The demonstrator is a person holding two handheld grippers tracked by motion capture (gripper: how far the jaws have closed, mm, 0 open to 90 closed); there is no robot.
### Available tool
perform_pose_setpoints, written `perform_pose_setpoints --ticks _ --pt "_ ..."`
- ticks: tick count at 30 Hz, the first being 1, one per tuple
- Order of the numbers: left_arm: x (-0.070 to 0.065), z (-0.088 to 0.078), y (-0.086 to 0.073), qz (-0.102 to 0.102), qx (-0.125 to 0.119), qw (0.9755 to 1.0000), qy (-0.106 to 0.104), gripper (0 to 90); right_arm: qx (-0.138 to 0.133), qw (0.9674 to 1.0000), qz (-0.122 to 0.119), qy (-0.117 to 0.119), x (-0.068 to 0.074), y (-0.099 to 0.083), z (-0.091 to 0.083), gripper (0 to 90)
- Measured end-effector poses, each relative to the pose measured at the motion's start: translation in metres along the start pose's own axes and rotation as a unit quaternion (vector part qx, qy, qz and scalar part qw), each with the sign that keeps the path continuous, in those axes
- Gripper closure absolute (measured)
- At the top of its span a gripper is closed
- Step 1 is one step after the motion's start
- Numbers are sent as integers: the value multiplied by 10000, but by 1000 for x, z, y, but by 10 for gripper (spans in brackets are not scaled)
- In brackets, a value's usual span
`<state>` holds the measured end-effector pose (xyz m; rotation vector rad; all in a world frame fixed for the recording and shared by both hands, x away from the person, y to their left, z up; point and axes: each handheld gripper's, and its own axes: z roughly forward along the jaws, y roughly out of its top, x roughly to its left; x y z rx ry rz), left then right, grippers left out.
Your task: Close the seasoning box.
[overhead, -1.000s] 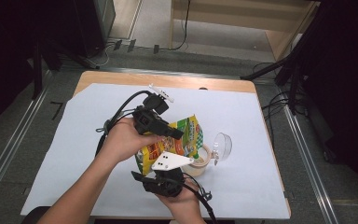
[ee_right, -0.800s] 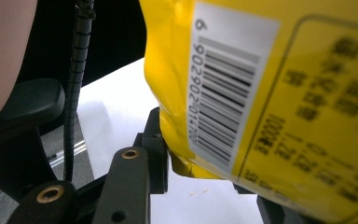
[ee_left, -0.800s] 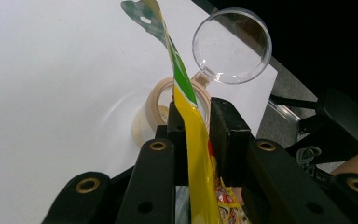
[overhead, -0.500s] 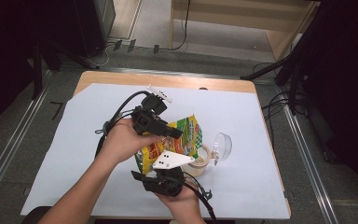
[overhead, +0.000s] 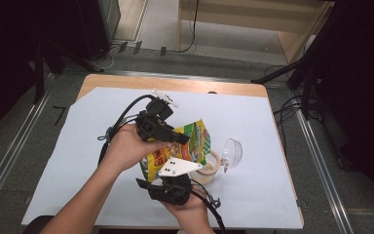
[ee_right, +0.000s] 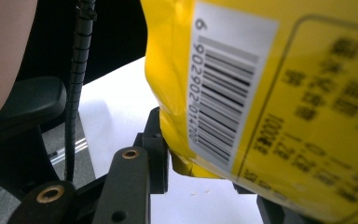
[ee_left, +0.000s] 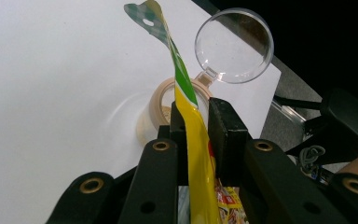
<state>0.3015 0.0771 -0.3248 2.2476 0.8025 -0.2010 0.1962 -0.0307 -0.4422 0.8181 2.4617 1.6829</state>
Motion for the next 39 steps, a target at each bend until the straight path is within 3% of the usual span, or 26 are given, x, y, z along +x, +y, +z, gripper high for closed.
perform_pose_setpoints --ticks 7,11,19,23,29,35,39 --pt "-1 -5 0 -61 -114 9999 -111 807 -55 10000 -25 18 1 3 -1 658" --pt "-2 1 0 -42 7 10000 -74 807 -65 9998 168 115 0 -2 2 663" --pt "-2 -1 0 -49 -47 10000 5 818 -71 10000 49 31 1 -2 1 659" --pt "-2 -2 0 -66 13 9995 312 866 6 9999 -42 -99 3 0 1 649" --pt "-1 -4 0 -96 -120 9995 272 856 59 9996 -184 -215 4 2 0 650" --pt "3 -5 0 -111 -134 9997 176 834 -11 9999 -88 -131 4 5 -1 652" --pt "-1 -2 0 -82 -89 9998 162 837 51 9999 121 58 0 3 2 660"
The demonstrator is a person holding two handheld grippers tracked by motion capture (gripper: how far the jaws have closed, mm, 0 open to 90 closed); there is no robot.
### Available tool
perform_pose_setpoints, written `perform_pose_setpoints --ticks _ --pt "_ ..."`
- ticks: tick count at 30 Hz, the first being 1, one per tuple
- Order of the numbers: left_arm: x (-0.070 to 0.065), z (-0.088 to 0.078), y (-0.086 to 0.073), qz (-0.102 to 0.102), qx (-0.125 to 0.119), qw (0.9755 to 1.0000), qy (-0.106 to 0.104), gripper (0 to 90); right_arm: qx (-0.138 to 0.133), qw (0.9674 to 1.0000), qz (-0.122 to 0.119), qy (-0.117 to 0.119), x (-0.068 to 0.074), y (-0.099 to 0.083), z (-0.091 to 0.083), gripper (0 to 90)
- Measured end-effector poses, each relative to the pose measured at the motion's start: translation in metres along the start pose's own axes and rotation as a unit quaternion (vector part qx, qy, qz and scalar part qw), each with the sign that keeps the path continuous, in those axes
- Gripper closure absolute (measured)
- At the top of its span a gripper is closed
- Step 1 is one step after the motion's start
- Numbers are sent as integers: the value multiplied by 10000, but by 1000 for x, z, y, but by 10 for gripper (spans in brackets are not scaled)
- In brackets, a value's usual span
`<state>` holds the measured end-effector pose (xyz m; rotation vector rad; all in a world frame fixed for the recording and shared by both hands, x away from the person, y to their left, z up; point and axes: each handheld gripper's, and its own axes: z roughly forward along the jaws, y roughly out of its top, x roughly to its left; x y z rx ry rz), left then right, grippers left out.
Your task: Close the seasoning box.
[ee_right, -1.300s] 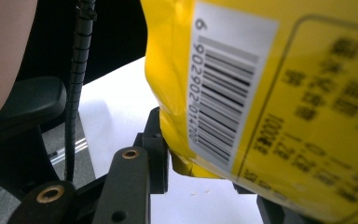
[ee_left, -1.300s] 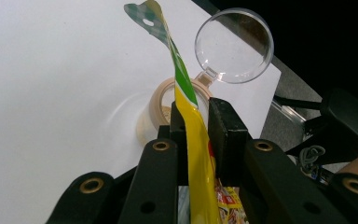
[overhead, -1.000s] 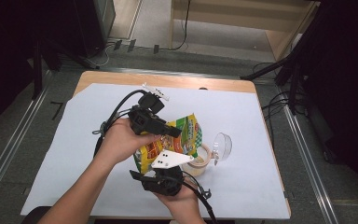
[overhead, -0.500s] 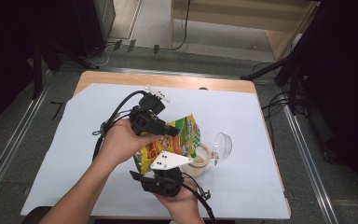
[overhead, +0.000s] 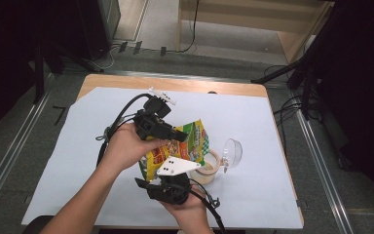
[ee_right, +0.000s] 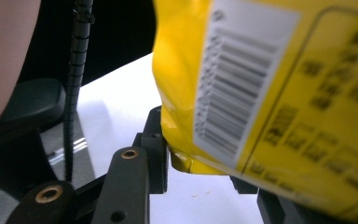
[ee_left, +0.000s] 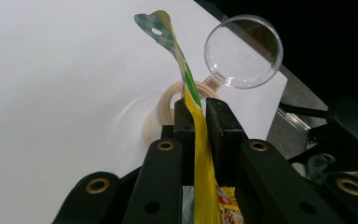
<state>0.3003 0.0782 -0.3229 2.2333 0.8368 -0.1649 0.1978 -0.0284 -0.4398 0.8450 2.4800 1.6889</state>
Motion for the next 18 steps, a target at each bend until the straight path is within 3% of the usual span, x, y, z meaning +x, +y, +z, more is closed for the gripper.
perform_pose_setpoints --ticks 3,12,18 --pt "-6 0 1 109 2 9999 59 835 -70 10000 25 50 -2 -1 0 661" --pt "-1 -1 2 3 -33 10000 77 842 -41 9996 -193 -177 2 1 -2 655" --pt "0 1 6 30 -34 9999 103 840 -30 9998 -129 -151 -2 2 -1 656"
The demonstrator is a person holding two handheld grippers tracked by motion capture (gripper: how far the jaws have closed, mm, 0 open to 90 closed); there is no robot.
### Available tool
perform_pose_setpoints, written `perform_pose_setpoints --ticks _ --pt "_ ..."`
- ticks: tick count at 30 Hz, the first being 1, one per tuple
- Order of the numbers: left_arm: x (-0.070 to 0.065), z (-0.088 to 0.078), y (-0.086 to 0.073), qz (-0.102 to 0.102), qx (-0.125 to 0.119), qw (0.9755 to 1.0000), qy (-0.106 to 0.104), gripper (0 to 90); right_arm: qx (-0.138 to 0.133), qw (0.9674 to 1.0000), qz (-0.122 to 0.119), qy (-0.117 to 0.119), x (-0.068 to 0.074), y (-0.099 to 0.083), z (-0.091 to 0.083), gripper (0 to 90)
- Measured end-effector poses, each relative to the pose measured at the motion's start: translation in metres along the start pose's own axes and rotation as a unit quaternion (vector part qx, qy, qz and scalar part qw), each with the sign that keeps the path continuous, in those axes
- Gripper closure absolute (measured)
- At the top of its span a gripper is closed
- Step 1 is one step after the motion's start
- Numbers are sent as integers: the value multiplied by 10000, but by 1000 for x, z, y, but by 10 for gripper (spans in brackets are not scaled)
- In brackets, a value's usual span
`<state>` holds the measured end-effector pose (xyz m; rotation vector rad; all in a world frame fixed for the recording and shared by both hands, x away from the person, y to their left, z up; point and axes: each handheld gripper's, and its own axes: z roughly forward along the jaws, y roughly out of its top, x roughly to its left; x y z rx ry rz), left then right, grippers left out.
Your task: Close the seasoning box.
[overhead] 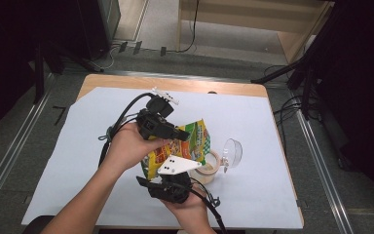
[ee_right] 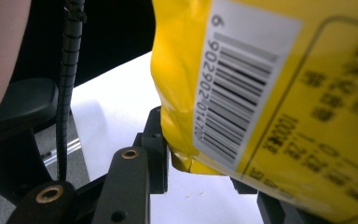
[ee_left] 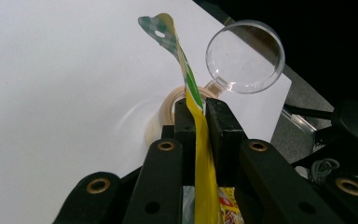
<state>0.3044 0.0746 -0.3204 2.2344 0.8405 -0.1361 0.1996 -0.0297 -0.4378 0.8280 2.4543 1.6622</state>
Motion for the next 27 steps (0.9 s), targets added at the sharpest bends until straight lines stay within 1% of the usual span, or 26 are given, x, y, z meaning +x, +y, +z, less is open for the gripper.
perform_pose_setpoints --ticks 2,5,10,14,17,19,21,22,23,24,27 --pt "1 0 2 -24 4 10000 1 839 -17 10000 53 29 -1 2 0 655" --pt "5 2 7 -67 93 9999 -108 840 -27 9999 112 31 -4 4 0 656" --pt "8 2 10 -82 90 9999 -100 841 -44 9998 175 43 -8 7 2 656" --pt "10 0 7 -78 20 9999 -107 841 -8 10000 94 14 -8 6 5 656" --pt "9 -2 7 -70 -39 9999 -111 841 -11 10000 67 20 -8 7 5 657" --pt "8 -5 8 -37 -40 10000 -73 838 -37 9999 105 34 -8 10 5 657" --pt "6 -8 8 -19 -53 10000 -51 838 -78 9999 87 49 -7 11 6 658" --pt "6 -8 8 4 -47 10000 -71 838 -76 9999 52 54 -6 12 6 659" --pt "4 -8 7 -23 -62 10000 -62 837 -82 9999 37 55 -6 11 6 660" --pt "4 -7 6 -20 -68 9999 -95 838 -56 10000 32 48 -6 11 7 661" --pt "0 -8 5 43 -75 9999 -95 836 -37 10000 31 42 -5 9 7 667"
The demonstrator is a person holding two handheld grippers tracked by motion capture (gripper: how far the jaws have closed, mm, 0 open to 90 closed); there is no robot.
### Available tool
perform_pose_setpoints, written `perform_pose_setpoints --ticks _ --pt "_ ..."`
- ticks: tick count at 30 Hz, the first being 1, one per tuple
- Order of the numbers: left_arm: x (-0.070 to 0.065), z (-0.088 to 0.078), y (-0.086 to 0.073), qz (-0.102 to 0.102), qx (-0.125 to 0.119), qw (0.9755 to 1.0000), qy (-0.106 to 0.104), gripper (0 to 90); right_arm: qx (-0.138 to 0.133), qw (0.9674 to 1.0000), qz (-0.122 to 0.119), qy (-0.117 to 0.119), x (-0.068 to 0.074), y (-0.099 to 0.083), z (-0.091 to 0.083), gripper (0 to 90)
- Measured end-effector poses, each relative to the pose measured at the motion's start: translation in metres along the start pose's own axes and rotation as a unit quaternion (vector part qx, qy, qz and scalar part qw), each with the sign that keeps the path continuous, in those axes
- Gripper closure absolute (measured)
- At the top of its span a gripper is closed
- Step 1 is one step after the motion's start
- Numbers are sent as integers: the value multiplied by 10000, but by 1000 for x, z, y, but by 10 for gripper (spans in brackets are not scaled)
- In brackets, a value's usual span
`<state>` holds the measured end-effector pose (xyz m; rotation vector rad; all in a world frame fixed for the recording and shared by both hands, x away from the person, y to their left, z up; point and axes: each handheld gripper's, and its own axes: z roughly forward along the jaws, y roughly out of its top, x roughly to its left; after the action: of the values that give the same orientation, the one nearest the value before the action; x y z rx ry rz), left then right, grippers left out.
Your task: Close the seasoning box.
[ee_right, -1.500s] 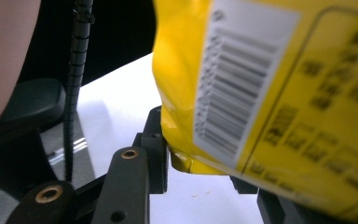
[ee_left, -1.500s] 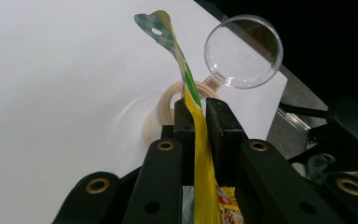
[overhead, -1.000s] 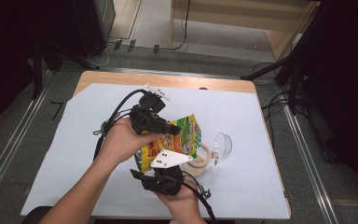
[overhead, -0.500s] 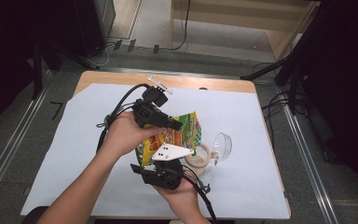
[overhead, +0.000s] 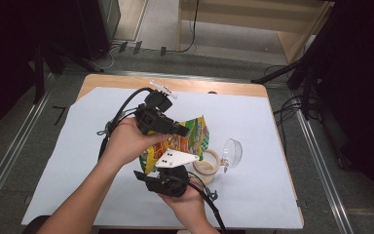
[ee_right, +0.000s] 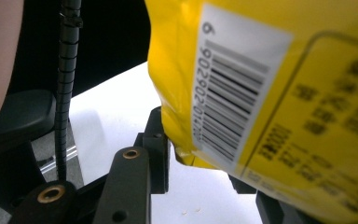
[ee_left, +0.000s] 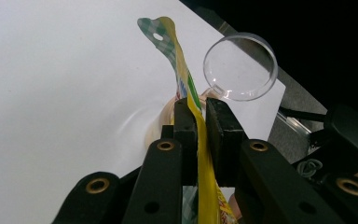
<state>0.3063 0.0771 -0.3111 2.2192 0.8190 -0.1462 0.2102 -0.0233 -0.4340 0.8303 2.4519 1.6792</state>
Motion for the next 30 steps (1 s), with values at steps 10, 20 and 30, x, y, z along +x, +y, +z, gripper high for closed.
perform_pose_setpoints --ticks 10,20,30 --pt "5 1 -2 -67 -52 10000 -33 835 53 10000 -70 -4 -1 -2 -1 668" --pt "9 -1 -6 -128 -116 9998 -51 835 131 9998 -135 39 -1 -1 0 667" --pt "9 3 -6 -109 -125 9998 -63 835 193 9998 -110 15 -2 -1 -3 666"
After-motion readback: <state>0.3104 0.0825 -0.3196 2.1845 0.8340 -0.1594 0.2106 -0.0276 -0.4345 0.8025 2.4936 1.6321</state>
